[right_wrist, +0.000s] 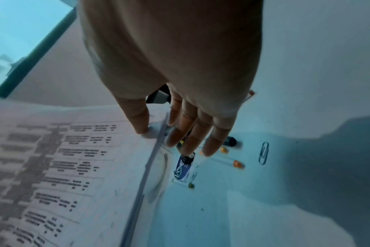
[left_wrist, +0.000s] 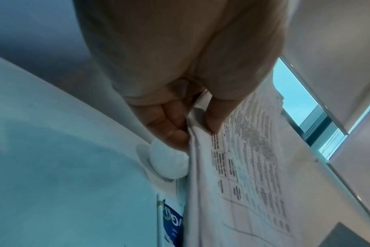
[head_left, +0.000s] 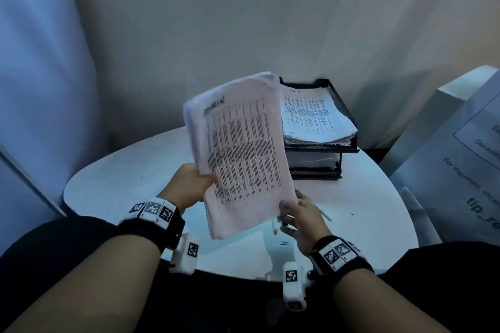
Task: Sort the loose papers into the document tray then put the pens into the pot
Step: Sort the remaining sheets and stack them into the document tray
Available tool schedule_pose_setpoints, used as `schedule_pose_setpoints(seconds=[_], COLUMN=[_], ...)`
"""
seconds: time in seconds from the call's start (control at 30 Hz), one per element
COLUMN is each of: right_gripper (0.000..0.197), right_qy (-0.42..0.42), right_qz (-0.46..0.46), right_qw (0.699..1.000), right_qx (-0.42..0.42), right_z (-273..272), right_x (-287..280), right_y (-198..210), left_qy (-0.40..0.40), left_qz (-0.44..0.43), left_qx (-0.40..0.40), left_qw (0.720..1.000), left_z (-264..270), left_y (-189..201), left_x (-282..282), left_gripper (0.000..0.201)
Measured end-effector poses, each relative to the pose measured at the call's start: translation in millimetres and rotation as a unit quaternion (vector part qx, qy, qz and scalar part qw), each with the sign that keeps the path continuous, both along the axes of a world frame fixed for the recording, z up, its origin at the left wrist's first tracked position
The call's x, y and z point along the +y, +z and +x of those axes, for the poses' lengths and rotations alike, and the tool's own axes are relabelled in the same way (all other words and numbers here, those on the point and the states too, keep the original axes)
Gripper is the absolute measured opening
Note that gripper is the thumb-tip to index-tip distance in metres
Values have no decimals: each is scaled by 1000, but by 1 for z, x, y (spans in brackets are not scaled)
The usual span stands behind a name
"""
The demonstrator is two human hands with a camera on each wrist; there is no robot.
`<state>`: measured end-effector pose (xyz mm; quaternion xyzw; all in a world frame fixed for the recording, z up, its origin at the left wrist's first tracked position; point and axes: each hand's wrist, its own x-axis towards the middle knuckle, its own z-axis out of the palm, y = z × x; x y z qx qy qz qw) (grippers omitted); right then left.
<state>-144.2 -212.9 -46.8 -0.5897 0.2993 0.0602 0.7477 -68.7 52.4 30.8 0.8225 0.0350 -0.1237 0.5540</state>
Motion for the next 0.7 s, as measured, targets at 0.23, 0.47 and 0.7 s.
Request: schedule_pose_setpoints(seconds=[0.23,0.47,0.7], right_gripper=[3,11,13], right_qy=[-14,-22,-144], right_qz=[141,153,167], right_qw=[989,984,973], right_qx=[40,89,70], right_z=[-3,-5,5], right_x=[17,14,-33], right_y=[5,-22,-26], left_qy=[17,-96,-195], left_qz=[-61,56,196], left_qx=[44,64,34], left_qw=[997,992,960], left_z=[-1,-3,6], left_y=[-7,-2,7], left_x=[-15,-18,-13], left_gripper=[9,23,15])
